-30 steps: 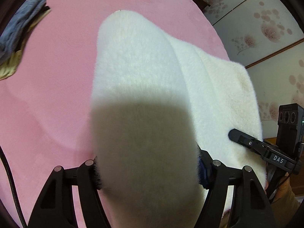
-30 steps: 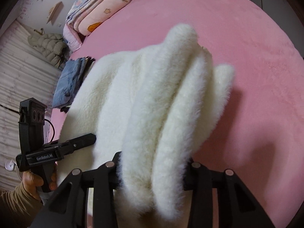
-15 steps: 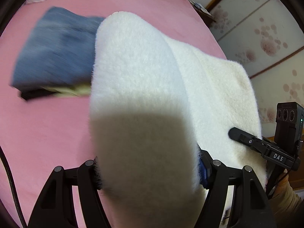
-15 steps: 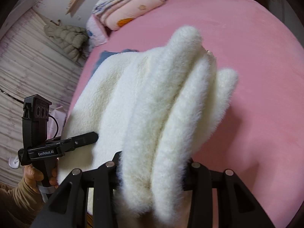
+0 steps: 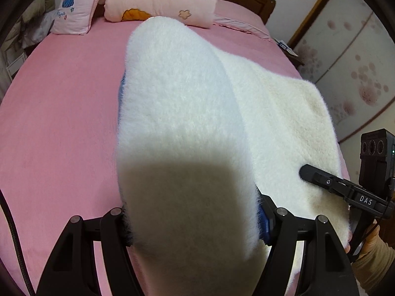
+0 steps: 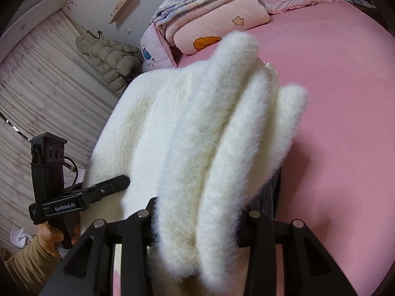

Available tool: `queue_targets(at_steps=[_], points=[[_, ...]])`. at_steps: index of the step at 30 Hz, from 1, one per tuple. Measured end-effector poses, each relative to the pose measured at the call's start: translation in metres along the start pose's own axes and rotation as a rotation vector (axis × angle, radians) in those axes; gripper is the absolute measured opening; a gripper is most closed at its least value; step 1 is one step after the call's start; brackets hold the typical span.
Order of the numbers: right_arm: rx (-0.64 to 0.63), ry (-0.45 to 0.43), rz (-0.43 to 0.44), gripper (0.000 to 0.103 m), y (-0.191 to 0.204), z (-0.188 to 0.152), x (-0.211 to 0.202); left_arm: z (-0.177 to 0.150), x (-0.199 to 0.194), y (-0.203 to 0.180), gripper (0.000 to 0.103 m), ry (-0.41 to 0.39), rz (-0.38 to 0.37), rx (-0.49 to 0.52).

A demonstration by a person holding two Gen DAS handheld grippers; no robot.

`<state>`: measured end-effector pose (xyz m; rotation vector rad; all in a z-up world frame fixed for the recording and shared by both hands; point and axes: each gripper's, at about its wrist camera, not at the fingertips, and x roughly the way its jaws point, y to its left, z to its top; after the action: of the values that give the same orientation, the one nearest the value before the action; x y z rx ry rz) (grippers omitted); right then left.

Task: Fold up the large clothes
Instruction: 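Carry the cardigan with both grippers onto the stack of folded clothes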

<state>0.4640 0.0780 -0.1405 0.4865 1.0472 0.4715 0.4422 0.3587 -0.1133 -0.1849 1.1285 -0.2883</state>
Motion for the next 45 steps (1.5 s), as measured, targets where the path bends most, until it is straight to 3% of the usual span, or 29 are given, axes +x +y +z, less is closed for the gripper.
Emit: queue_targets(at_steps=[2,3,5,9,14,18,22,23,25,26,28,30,34,37,39,45], points=[[0.012,0.022,-0.017,0.04,-0.008,0.012,0.03,0.004,0.015,0.031,0.071,0.015,0.012,-0.012],[0.012,0.034,-0.027,0.04,-0.011,0.013,0.04,-0.003,0.004,0.063,0.072,0.016,0.009,-0.018],[0.025,0.075,-0.06,0.041,-0.022,0.015,0.069,0.003,0.013,0.08,0.074,0.014,0.006,-0.025],[0.01,0.095,-0.09,0.047,-0.026,0.015,0.085,-0.007,0.025,0.095,0.086,0.007,-0.031,-0.038],[-0.021,0.149,-0.162,0.055,-0.011,0.017,0.079,-0.01,0.023,0.099,0.088,-0.013,0.003,-0.016],[-0.105,0.173,-0.246,0.056,0.004,0.015,0.055,-0.016,-0.019,0.086,0.088,-0.091,0.043,-0.042],[-0.186,0.059,-0.303,0.056,0.026,0.014,0.011,-0.023,-0.063,0.062,0.088,-0.168,0.086,-0.025],[-0.2,0.026,-0.301,0.056,0.032,0.012,0.001,-0.026,-0.07,0.054,0.086,-0.178,0.088,-0.017],[-0.233,-0.017,-0.301,0.056,0.043,0.007,-0.007,-0.03,-0.08,0.038,0.061,-0.2,0.097,0.016],[-0.25,-0.03,-0.307,0.054,0.047,0.003,-0.008,-0.027,-0.081,0.028,0.055,-0.203,0.109,0.034],[-0.293,-0.028,-0.292,0.023,0.056,-0.008,-0.006,-0.029,-0.083,0.011,0.041,-0.215,0.106,0.085],[-0.322,-0.009,-0.268,0.01,0.066,-0.017,0.006,-0.024,-0.069,-0.011,0.04,-0.198,0.095,0.117],[-0.319,0.001,-0.287,0.01,0.056,-0.027,0.019,-0.02,-0.04,-0.01,0.038,-0.121,0.177,0.108],[-0.266,0.033,-0.33,0.006,0.038,-0.022,0.038,-0.025,-0.032,0.002,0.036,-0.107,0.207,0.092],[-0.253,0.048,-0.354,0.0,0.029,-0.024,0.043,-0.024,-0.027,0.004,0.036,-0.098,0.211,0.092],[-0.195,0.094,-0.369,0.0,0.011,-0.023,0.057,-0.027,-0.025,0.014,0.023,-0.098,0.182,0.038]])
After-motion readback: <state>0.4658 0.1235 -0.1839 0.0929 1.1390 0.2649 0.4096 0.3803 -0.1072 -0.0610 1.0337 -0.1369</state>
